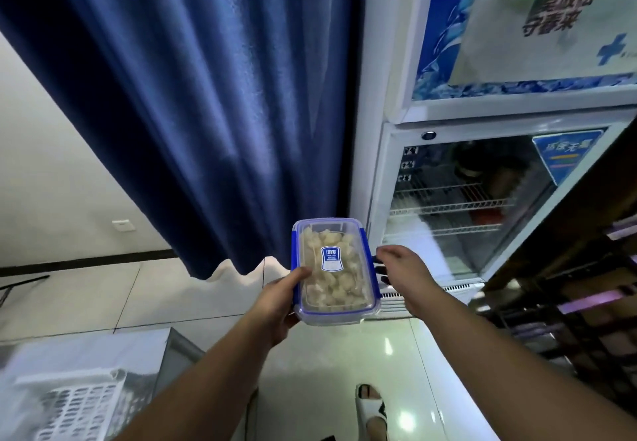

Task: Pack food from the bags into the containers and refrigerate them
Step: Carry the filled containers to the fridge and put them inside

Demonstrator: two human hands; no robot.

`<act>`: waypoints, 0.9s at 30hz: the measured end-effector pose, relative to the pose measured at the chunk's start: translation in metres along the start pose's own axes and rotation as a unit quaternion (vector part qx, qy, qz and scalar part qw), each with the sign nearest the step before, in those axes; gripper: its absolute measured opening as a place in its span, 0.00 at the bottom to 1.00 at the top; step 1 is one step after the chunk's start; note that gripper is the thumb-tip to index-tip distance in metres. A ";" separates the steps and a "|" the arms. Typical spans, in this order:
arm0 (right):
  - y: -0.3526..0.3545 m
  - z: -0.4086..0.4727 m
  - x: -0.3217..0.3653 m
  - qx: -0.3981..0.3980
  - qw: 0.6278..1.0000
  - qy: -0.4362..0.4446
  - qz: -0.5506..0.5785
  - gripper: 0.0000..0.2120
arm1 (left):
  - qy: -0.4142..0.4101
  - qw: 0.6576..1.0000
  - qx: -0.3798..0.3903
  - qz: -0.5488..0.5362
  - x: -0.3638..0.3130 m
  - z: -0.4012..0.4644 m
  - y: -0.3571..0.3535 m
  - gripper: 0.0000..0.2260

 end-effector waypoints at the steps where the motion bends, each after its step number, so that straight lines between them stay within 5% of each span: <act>1: 0.002 0.020 0.012 -0.002 0.999 0.014 -0.039 0.06 | -0.001 1.000 -0.008 -0.004 -0.009 0.010 -0.004 0.13; 7: 0.001 0.127 0.088 0.041 0.943 0.156 -0.291 0.14 | -0.004 0.997 -0.055 -0.045 -0.057 0.064 -0.023 0.16; 9: -0.009 0.152 0.107 0.075 0.842 0.261 -0.466 0.17 | -0.014 0.995 -0.068 -0.067 -0.067 0.077 -0.025 0.16; 12: -0.025 0.173 0.119 0.102 0.629 0.381 -0.670 0.18 | -0.022 0.992 -0.087 -0.090 -0.075 0.088 -0.024 0.17; 15: -0.040 0.194 0.112 0.089 0.523 0.379 -0.758 0.09 | -0.018 0.990 -0.110 -0.089 -0.077 0.092 -0.022 0.18; 21: -0.040 0.207 0.117 0.076 0.448 0.279 -0.846 0.14 | -0.004 0.989 -0.119 -0.092 -0.075 0.097 -0.024 0.17; 24: -0.036 0.211 0.112 0.079 0.461 0.227 -0.854 0.14 | 0.005 0.991 -0.111 -0.075 -0.072 0.099 -0.024 0.16; 27: -0.036 0.209 0.114 0.052 0.432 0.213 -0.875 0.15 | 0.019 0.993 -0.100 -0.058 -0.064 0.099 -0.020 0.17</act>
Point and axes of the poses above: each hand's wrist, its own z-axis towards the middle knuckle, its own y-axis out of the back of the hand, x = y × z, the point moved 6 cm from there along z, towards the middle knuckle, and after that the axes turned 2 degrees about x, right-handed, at the moved point
